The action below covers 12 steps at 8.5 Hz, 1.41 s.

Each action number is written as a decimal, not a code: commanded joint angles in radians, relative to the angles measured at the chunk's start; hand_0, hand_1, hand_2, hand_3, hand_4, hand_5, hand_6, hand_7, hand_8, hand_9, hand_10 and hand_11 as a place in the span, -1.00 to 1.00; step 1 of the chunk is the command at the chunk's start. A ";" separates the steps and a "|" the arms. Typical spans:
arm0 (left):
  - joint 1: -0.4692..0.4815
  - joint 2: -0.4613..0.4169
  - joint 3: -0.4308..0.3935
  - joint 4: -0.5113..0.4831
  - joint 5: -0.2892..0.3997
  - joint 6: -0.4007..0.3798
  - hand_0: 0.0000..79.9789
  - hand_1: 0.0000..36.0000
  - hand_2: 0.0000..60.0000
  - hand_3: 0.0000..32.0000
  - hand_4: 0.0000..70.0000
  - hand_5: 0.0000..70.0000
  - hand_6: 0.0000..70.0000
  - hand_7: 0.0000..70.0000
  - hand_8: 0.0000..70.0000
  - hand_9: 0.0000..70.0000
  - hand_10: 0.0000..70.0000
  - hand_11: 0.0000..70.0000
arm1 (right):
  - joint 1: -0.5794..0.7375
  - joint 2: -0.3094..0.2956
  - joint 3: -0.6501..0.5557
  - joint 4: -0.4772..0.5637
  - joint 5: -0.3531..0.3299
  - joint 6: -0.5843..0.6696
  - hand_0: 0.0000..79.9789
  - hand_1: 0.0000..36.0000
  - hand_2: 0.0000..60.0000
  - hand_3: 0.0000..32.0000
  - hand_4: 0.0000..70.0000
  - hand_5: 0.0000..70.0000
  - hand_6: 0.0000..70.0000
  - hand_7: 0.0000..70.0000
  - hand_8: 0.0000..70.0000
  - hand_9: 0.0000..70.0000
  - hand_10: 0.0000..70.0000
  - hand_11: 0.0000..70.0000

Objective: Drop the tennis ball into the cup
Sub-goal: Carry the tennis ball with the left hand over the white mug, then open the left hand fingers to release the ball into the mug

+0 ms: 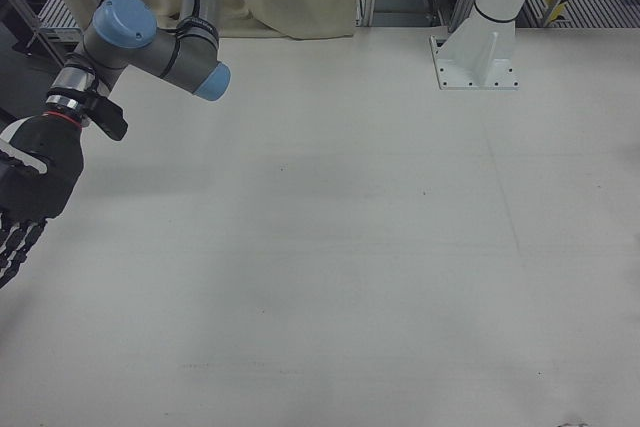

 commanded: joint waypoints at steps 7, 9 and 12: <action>0.032 0.086 -0.012 -0.055 -0.035 0.004 0.42 0.53 0.13 1.00 -1.00 -0.46 -0.07 -0.58 -0.34 -0.79 -0.66 -0.45 | 0.000 0.000 0.000 0.000 0.000 0.000 -1.00 -1.00 -1.00 -1.00 -1.00 -1.00 -1.00 -1.00 -1.00 -1.00 -1.00 -1.00; -0.092 0.072 -0.043 0.025 -0.032 -0.095 0.43 0.57 0.21 1.00 -1.00 -0.44 0.05 -0.59 -0.32 -0.79 -0.66 -0.45 | 0.000 0.000 0.000 0.000 0.000 0.000 -1.00 -1.00 -1.00 -1.00 -1.00 -1.00 -1.00 -1.00 -1.00 -1.00 -1.00 -1.00; -0.388 -0.066 0.024 0.173 0.006 -0.103 0.65 0.92 0.37 1.00 -1.00 -0.41 -0.02 -0.43 -0.34 -0.72 -0.62 -0.36 | 0.000 0.000 -0.001 0.000 0.000 0.000 -1.00 -1.00 -1.00 -1.00 -1.00 -1.00 -1.00 -1.00 -1.00 -1.00 -1.00 -1.00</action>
